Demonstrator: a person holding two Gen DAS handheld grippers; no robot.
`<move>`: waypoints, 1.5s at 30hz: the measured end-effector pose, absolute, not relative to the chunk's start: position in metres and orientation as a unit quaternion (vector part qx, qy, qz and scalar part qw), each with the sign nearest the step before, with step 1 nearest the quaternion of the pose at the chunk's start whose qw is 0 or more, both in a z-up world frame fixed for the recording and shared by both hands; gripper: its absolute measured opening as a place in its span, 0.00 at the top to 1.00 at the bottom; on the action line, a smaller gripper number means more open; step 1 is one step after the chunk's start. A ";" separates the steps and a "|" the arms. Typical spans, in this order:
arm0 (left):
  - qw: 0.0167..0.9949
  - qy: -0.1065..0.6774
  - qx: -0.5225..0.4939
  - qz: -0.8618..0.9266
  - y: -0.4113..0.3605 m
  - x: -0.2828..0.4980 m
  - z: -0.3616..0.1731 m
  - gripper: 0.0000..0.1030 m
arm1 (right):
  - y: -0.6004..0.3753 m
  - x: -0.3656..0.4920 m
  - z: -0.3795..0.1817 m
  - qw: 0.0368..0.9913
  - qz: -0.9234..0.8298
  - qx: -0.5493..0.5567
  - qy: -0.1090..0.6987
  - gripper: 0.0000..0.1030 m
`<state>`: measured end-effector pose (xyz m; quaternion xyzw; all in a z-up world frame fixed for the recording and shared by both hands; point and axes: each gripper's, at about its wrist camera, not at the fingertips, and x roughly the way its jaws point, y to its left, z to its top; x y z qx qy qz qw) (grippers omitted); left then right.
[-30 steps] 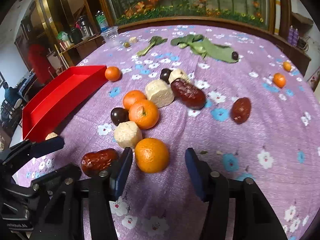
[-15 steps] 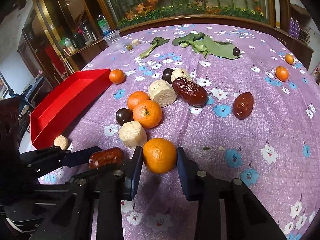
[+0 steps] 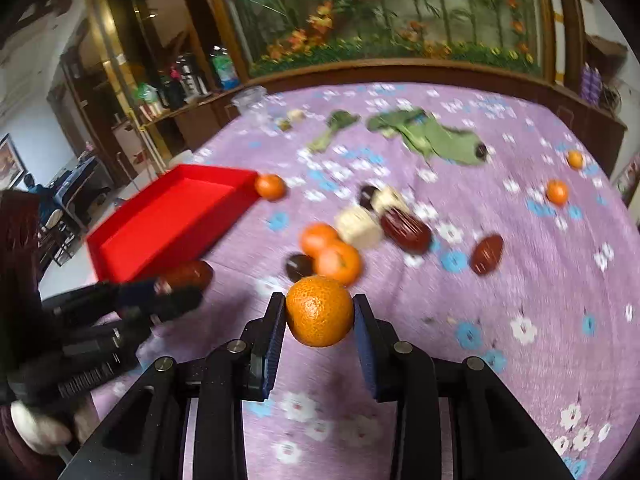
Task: Organize fruits
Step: 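Carry the orange and red date into the red tray and release both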
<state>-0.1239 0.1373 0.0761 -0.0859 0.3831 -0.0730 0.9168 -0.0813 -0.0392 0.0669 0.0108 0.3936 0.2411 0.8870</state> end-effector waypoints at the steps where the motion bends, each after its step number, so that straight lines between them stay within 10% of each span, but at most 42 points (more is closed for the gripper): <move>1: 0.920 0.376 -0.092 -0.057 0.152 -0.126 0.082 0.72 | -0.031 -0.082 0.073 0.886 0.250 0.008 0.390 0.65; 30: 0.908 0.386 -0.116 0.113 0.293 -0.095 0.049 0.72 | 0.174 -0.030 0.043 0.810 0.374 -0.038 0.450 0.64; 37: 0.912 0.370 -0.118 0.130 0.294 -0.104 0.059 0.46 | 0.168 -0.032 0.047 0.816 0.371 -0.025 0.442 0.58; 45: 0.918 0.360 -0.113 0.126 0.280 -0.113 0.072 0.41 | 0.147 -0.043 0.067 0.833 0.369 -0.018 0.412 0.57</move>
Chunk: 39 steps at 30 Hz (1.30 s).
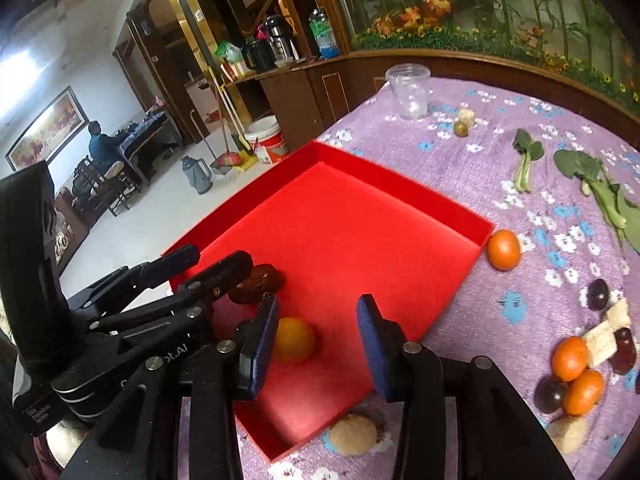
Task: Organize fruits
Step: 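Carry the orange and red date into the red tray and release both, then return both tools to the fruit pile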
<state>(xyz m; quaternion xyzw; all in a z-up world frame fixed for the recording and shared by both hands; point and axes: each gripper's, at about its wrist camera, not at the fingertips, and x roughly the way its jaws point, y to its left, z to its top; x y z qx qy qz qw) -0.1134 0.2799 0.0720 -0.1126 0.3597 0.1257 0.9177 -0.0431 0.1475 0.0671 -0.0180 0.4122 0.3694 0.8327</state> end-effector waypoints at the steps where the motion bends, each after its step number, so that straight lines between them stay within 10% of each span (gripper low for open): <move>1: 0.918 0.359 -0.111 0.125 0.277 -0.114 0.073 0.40 | 0.143 -0.045 0.069 0.834 0.369 -0.017 0.409 0.57; 39: 0.920 0.358 -0.148 0.055 0.224 -0.149 0.081 0.29 | 0.079 -0.087 0.017 0.813 0.385 -0.056 0.432 0.48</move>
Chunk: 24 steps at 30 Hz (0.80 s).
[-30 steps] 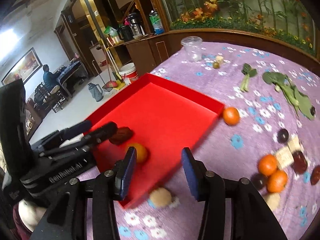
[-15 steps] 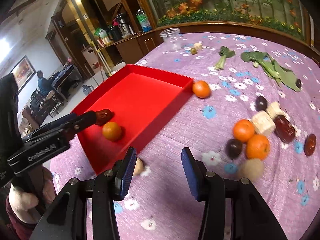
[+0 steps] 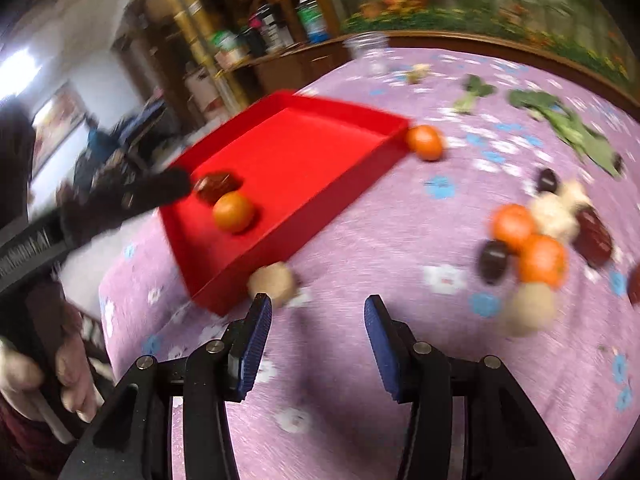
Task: Organize fruits
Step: 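Return both tools to the fruit pile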
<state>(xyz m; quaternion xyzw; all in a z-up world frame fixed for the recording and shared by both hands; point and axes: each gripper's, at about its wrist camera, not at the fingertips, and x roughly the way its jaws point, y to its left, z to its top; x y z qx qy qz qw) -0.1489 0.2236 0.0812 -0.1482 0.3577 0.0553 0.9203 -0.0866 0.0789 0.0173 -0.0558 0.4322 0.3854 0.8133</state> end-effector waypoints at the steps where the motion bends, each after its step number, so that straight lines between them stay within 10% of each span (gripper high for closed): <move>1: 0.920 0.357 -0.149 0.055 0.224 -0.149 0.082 0.29 | 0.085 -0.088 0.016 0.812 0.389 -0.066 0.430 0.48; 24: 0.916 0.389 -0.095 -0.024 0.161 -0.116 0.070 0.29 | -0.051 -0.083 0.023 0.867 0.245 -0.020 0.434 0.67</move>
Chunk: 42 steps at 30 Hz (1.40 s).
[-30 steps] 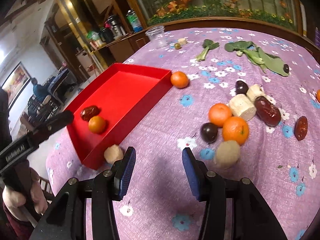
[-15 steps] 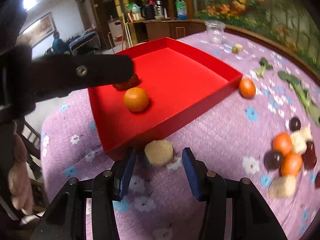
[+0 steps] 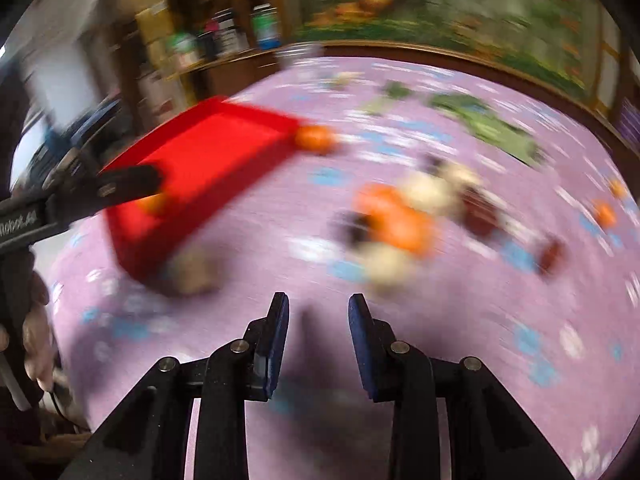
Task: Organize fruits
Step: 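Return both tools to the fruit pile, then grasp a pale yam chunk with the left tool while the right tool grasps a round bread ball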
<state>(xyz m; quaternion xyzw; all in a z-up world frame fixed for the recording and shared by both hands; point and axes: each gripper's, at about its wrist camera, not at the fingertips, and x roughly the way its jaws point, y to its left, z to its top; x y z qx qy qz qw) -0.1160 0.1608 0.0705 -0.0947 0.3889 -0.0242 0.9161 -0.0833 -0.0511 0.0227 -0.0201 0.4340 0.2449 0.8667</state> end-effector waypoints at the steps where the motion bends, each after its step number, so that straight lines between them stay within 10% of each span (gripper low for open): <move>1: 0.915 0.392 -0.090 -0.030 0.156 -0.113 0.068 0.29 | -0.070 -0.080 0.022 0.868 0.232 0.003 0.439 0.67; 26: 0.888 0.456 -0.005 -0.053 0.115 -0.114 0.019 0.30 | -0.031 -0.043 0.013 0.856 0.266 -0.003 0.443 0.52; 30: 0.888 0.457 0.008 -0.043 0.114 -0.113 0.017 0.69 | -0.027 -0.040 0.010 0.857 0.256 -0.005 0.447 0.53; 33: 0.891 0.450 -0.011 -0.052 0.122 -0.116 0.020 0.71 | -0.027 -0.042 0.010 0.858 0.254 -0.008 0.447 0.69; 42: 0.905 0.418 -0.045 -0.061 0.132 -0.131 0.038 0.71 | -0.033 -0.061 0.026 0.865 0.262 0.006 0.428 0.69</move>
